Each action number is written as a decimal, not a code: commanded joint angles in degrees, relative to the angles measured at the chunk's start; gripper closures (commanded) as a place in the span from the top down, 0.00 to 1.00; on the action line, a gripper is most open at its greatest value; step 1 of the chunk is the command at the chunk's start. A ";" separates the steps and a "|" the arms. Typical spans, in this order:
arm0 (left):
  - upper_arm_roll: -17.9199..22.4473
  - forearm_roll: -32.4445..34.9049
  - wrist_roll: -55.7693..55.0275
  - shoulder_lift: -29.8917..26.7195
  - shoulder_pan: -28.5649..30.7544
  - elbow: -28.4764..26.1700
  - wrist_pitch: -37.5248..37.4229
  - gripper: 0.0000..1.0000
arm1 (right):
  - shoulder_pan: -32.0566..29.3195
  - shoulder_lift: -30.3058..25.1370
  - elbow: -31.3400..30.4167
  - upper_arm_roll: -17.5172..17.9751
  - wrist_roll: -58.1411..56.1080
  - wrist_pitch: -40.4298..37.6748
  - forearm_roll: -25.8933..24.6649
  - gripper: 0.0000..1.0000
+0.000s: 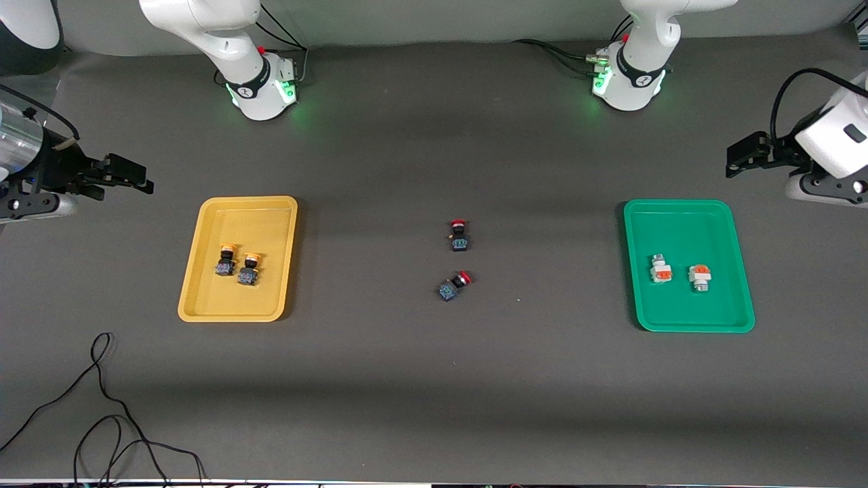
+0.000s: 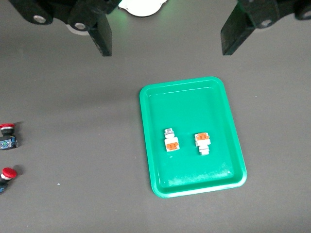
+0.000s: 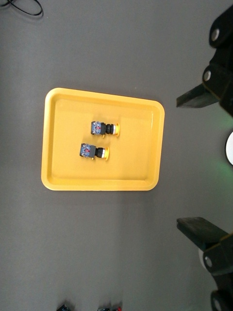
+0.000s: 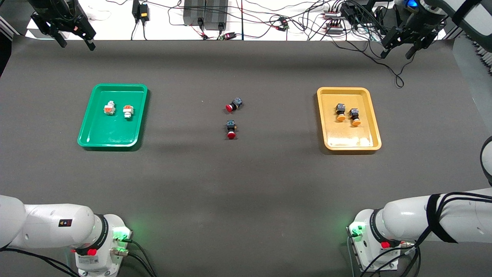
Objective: Place green and yellow buttons in trays
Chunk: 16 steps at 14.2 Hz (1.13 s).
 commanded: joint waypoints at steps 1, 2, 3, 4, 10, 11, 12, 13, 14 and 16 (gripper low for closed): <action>1.32 -0.84 -2.33 -1.28 -1.67 -0.61 -0.83 1.00 | 2.58 0.04 1.71 -3.82 -1.28 -0.04 0.04 1.00; 1.32 -0.84 -3.38 -1.19 -1.59 -0.26 -0.83 1.00 | 2.59 0.22 2.32 -4.19 -1.37 -0.04 0.56 1.00; 1.32 -0.84 -4.00 -1.10 -1.67 0.18 -0.83 1.00 | 2.59 0.57 3.29 -4.19 -1.28 -0.04 0.66 1.00; 1.23 -0.84 -4.09 -1.10 -1.67 0.27 -0.91 1.00 | 2.59 0.92 3.99 -4.19 -1.28 -0.04 0.66 1.00; 1.32 -0.75 -3.39 -0.84 -1.59 0.19 -1.97 1.00 | 2.67 0.57 4.70 -4.10 -1.37 -0.21 0.57 1.00; 1.32 -0.67 -3.30 -0.75 -1.50 0.19 -1.97 1.00 | 2.85 0.48 4.62 -3.84 -1.45 -0.21 -0.04 1.00; 1.32 -0.67 -3.30 -0.66 -1.50 0.36 -1.97 1.00 | 3.02 0.57 4.62 -3.84 -1.46 -0.21 -0.13 1.00; 1.32 -0.67 -3.30 -0.57 -1.50 0.45 -1.97 1.00 | 3.03 0.48 4.70 -4.19 -1.46 -0.21 -0.13 1.00; 1.32 -0.67 -3.21 -0.66 -1.50 0.28 -1.97 1.00 | 3.11 0.31 4.70 -4.37 -1.46 -0.30 -0.05 1.00; 1.32 -0.67 -3.21 -0.49 -1.50 0.28 -1.97 1.00 | 5.64 0.31 4.70 -6.72 -1.37 -0.39 0.22 1.00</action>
